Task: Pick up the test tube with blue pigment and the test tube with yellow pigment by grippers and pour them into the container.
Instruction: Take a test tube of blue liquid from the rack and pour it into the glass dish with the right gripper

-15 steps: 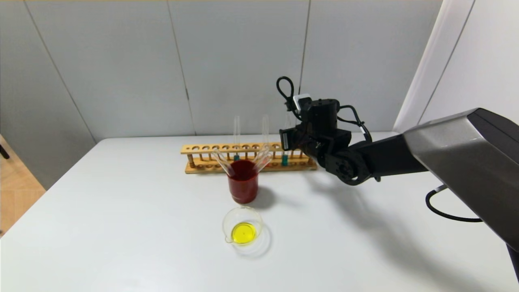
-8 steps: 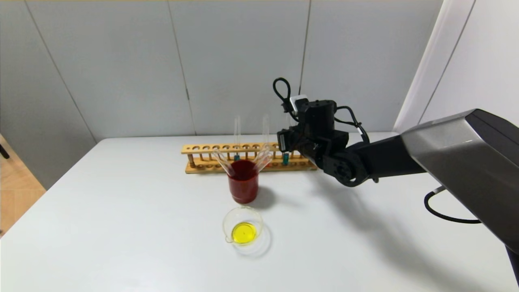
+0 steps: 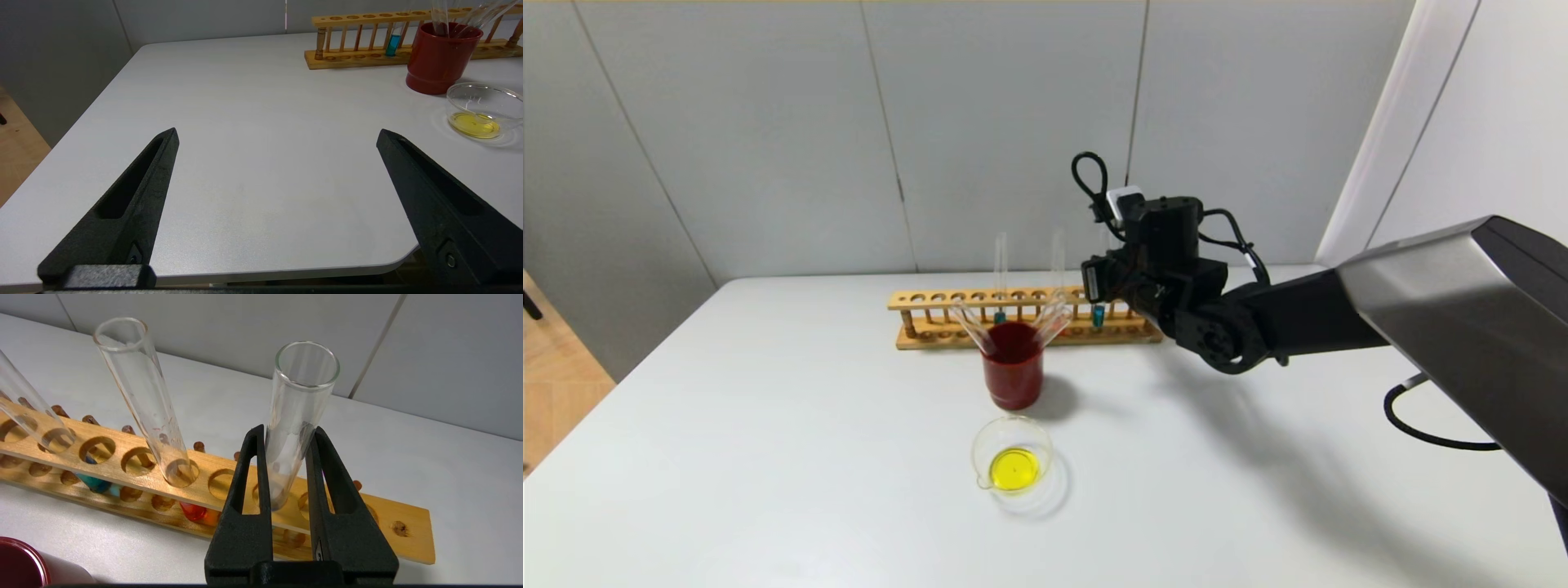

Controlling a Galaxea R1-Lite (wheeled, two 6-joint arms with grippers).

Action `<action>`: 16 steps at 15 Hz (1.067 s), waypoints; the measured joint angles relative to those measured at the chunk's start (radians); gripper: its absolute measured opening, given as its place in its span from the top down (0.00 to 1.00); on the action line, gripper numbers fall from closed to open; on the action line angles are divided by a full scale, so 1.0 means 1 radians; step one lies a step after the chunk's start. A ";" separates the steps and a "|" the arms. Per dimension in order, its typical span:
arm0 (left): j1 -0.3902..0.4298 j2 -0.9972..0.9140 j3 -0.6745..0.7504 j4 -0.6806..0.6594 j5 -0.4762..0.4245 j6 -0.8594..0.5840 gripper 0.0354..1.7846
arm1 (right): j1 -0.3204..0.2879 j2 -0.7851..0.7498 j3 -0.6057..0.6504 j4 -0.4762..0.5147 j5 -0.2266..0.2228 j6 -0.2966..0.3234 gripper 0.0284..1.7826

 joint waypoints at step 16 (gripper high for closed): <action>0.000 0.000 0.000 0.000 0.000 0.000 0.04 | -0.010 -0.126 -0.084 0.088 -0.002 -0.012 0.86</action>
